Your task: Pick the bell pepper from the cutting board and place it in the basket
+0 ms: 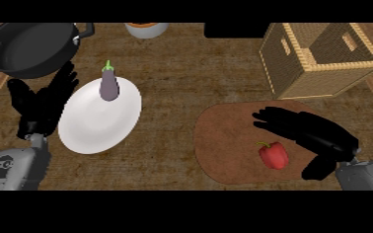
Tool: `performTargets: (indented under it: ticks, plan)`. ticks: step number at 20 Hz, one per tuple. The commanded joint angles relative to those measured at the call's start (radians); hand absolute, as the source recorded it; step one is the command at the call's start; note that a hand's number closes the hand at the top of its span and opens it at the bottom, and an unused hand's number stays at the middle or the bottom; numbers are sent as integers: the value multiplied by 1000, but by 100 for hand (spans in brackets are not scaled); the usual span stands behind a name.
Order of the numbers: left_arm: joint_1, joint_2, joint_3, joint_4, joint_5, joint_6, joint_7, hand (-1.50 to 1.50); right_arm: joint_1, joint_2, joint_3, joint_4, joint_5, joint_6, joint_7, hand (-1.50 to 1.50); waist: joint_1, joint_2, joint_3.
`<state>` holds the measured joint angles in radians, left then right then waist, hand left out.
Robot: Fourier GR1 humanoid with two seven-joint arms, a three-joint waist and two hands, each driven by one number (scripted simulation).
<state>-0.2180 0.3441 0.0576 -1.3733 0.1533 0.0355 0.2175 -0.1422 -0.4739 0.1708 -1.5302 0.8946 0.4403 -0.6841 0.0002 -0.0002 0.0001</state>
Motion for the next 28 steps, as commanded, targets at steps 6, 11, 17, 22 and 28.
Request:
performTargets:
  ticks: [6,11,17,22,28]
  plan:
    - [-7,-19,31,-13,-28,-36,26,0,47,6,27,66,102,-96,-84,-150,-1,0,0]
    - [-38,-2,85,45,-21,-76,-9,0,71,45,46,55,169,-142,-54,-150,-2,1,0]
    - [-38,-26,74,44,-43,-74,-12,0,29,45,100,115,290,-228,-77,150,-1,2,0]
    - [-31,-6,121,39,-23,-112,10,0,17,117,104,127,324,-225,-54,150,-1,1,0]
    - [-7,-35,112,13,-61,-91,-5,0,36,124,78,162,351,-282,-101,150,0,0,0]
